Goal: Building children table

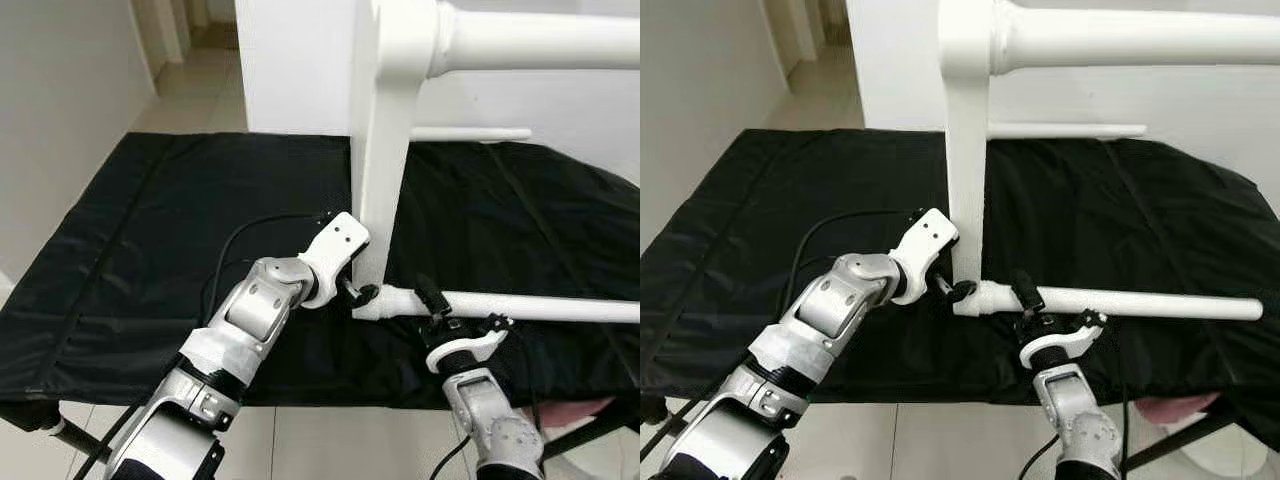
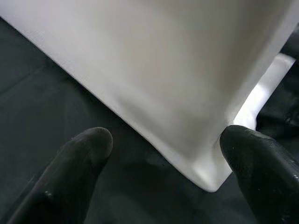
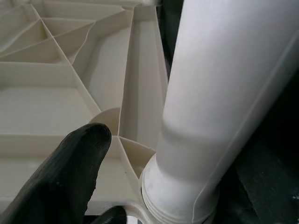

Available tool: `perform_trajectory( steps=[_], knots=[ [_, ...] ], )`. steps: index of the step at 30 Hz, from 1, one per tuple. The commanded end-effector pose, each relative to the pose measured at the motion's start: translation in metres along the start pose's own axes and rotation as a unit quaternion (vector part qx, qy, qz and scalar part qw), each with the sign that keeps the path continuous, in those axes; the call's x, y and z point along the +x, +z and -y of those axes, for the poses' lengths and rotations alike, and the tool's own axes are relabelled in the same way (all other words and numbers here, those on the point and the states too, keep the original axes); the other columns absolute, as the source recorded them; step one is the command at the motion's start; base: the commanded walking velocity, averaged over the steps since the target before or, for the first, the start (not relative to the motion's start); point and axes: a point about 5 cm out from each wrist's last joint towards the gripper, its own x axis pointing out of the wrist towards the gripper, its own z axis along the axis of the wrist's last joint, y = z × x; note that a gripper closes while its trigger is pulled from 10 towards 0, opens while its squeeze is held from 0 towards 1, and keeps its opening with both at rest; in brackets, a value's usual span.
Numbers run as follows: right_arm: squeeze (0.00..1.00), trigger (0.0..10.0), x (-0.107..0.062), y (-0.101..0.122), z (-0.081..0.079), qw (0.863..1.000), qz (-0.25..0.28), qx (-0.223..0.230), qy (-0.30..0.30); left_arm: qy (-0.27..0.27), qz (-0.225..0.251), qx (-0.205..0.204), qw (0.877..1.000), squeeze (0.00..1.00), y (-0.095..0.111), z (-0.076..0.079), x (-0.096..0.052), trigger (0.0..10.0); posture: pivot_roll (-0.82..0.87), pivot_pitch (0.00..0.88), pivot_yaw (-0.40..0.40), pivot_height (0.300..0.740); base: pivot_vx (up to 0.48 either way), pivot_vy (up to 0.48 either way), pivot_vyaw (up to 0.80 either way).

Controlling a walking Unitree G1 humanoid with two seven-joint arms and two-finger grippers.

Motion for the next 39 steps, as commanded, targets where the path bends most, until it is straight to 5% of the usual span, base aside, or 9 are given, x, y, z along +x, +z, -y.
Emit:
perform_trajectory(
  steps=[1,12,19,27,33,34,39],
  knots=[
    [0.00,10.0,-0.025,-0.026,0.011,0.999,-0.009,0.047,-0.010,0.121,0.001,0.021,0.992,0.00,0.005,-0.031,-0.010,10.0,-0.07,0.000,0.027,0.740,0.000,0.000,0.00],
    [0.00,10.0,-0.045,-0.018,-0.013,0.998,-0.003,0.045,0.051,0.121,-0.001,0.025,0.992,0.00,0.004,-0.031,-0.010,10.0,-0.07,0.000,0.032,0.740,0.000,0.000,0.00],
    [0.00,10.0,-0.049,-0.021,-0.008,0.998,-0.011,0.043,0.033,0.122,-0.001,0.027,0.992,0.00,0.004,-0.032,-0.010,10.0,-0.07,0.000,0.035,0.740,0.000,0.000,0.00],
    [0.00,10.0,-0.053,-0.003,0.005,0.993,0.032,0.115,0.020,0.127,0.000,0.029,0.991,0.00,0.006,-0.035,-0.012,10.0,-0.06,0.000,0.037,0.740,0.000,0.000,0.00],
    [0.00,10.0,-0.058,0.002,0.003,0.995,0.036,0.092,0.030,0.132,-0.001,0.031,0.991,0.00,0.006,-0.036,-0.013,10.0,-0.06,0.000,0.037,0.740,0.000,0.000,0.00],
    [0.00,10.0,-0.062,0.007,-0.010,0.993,0.055,0.070,0.074,0.137,0.000,0.031,0.990,0.00,0.006,-0.038,-0.013,10.0,-0.06,0.000,0.037,0.740,0.000,0.000,0.00],
    [0.00,10.0,-0.065,0.016,-0.023,0.986,0.090,0.079,0.111,0.140,-0.001,0.031,0.990,0.00,0.005,-0.039,-0.014,10.0,-0.05,0.000,0.036,0.740,0.000,0.000,0.00]
  ],
)
